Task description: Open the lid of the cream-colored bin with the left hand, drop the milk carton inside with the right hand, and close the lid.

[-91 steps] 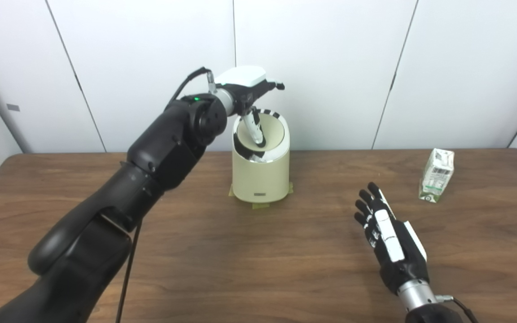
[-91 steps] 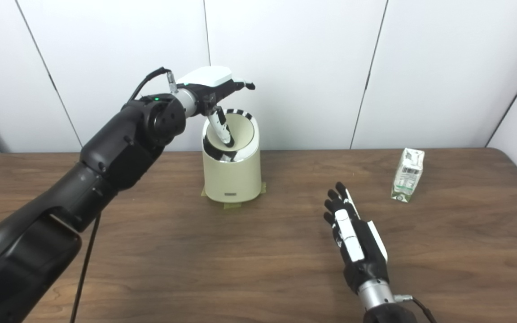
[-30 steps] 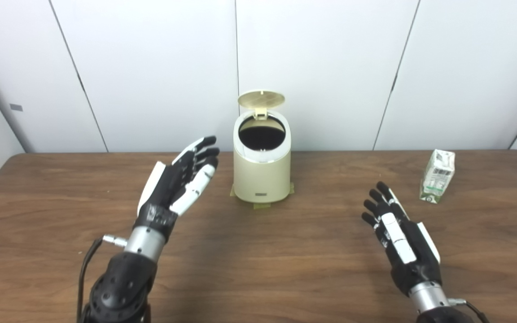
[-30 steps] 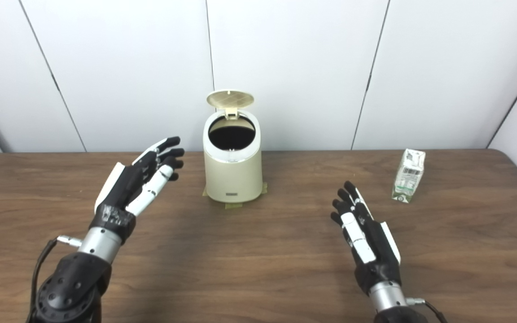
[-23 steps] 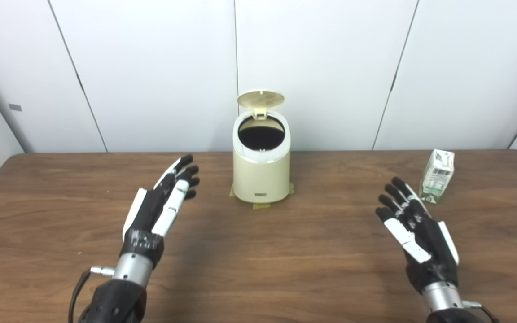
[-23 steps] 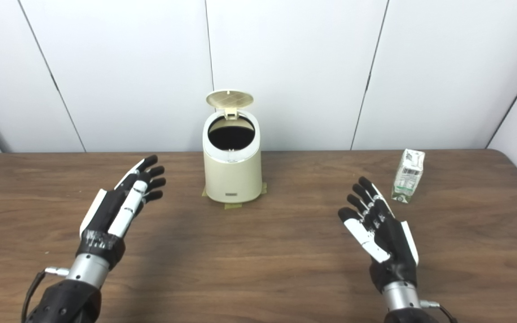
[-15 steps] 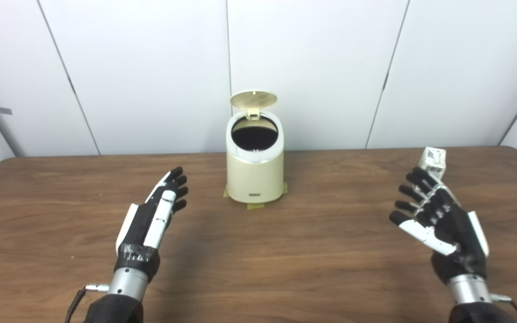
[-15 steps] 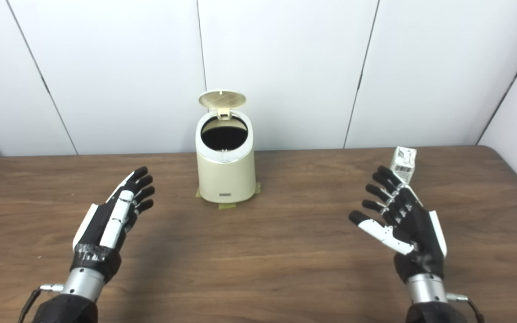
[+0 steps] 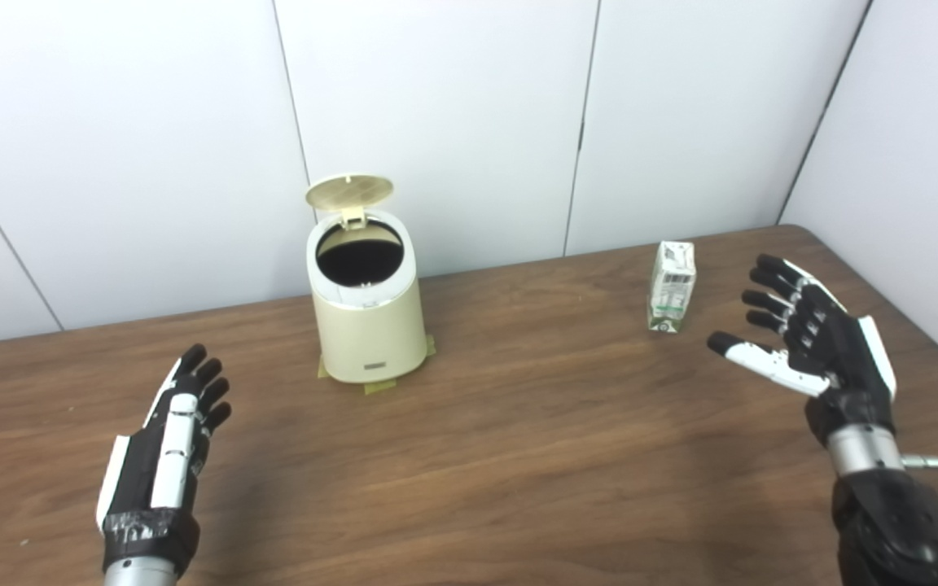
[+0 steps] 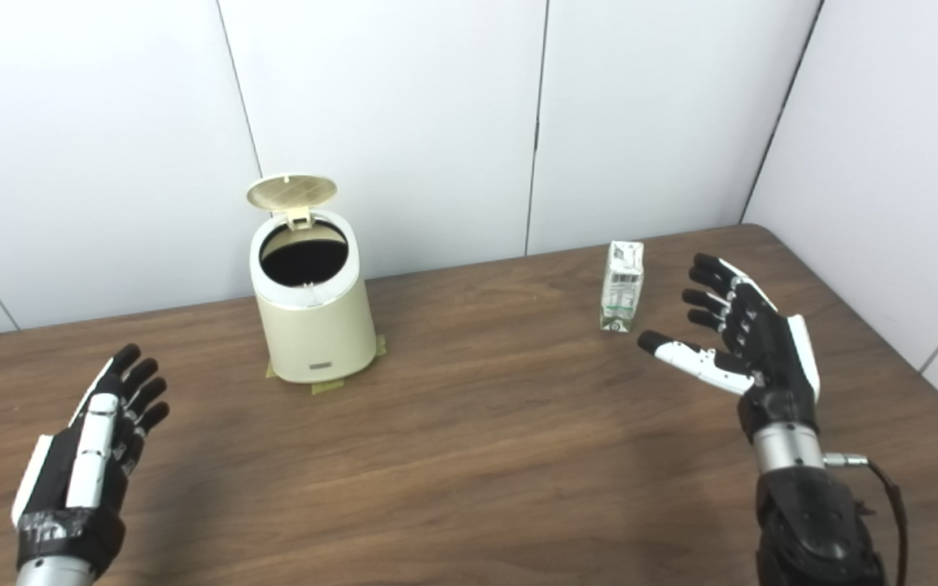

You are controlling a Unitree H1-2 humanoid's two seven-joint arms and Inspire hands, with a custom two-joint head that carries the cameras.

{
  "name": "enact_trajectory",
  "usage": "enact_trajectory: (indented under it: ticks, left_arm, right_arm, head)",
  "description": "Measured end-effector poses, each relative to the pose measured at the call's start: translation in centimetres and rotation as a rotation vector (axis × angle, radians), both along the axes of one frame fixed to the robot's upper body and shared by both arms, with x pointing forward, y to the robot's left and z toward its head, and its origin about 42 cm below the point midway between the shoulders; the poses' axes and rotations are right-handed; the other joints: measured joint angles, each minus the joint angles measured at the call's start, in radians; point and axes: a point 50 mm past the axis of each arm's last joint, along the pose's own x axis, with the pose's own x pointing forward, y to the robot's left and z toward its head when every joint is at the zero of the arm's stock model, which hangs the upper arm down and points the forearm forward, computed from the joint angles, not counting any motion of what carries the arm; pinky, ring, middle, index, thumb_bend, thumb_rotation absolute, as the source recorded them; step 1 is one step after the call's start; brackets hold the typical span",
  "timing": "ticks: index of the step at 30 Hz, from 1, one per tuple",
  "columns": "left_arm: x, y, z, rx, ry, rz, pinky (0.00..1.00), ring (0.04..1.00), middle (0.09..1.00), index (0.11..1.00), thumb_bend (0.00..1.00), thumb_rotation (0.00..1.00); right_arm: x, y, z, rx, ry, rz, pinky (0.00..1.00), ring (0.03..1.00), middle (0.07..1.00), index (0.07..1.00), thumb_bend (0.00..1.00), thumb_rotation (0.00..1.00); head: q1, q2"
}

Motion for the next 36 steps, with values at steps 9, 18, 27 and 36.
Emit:
enact_trajectory:
  ticks: [9,18,27,36]
  left_arm:
    - [0.6,1.6,0.7,0.052,-0.019,-0.004,0.97,0.932,0.937,0.955,0.41,0.80]
    - [0.4,2.1,0.6,0.040,-0.009,-0.007,0.96,0.935,0.940,0.962,0.41,0.80]
    - [0.4,2.5,0.6,0.036,-0.005,-0.008,0.98,0.946,0.945,0.974,0.40,0.81]
    - [0.2,2.9,0.9,0.057,0.009,-0.032,0.97,0.940,0.949,0.986,0.39,0.82]
  right_arm:
    - [4.6,-3.7,0.5,-0.153,0.129,0.008,0.77,0.859,0.896,0.867,0.93,0.19]
    - [11.5,-4.6,-0.4,-0.271,0.353,0.027,0.83,0.911,0.934,0.898,0.95,0.13]
    - [15.2,-3.4,0.4,-0.347,0.399,0.050,0.77,0.870,0.894,0.876,0.93,0.08]
    - [16.6,-3.5,1.2,-0.334,0.432,0.003,0.50,0.683,0.868,0.864,0.92,0.03]
  head:
    - [-0.021,0.005]
    - [-0.043,0.014]
    - [-0.043,0.018]
    - [-0.040,0.025]
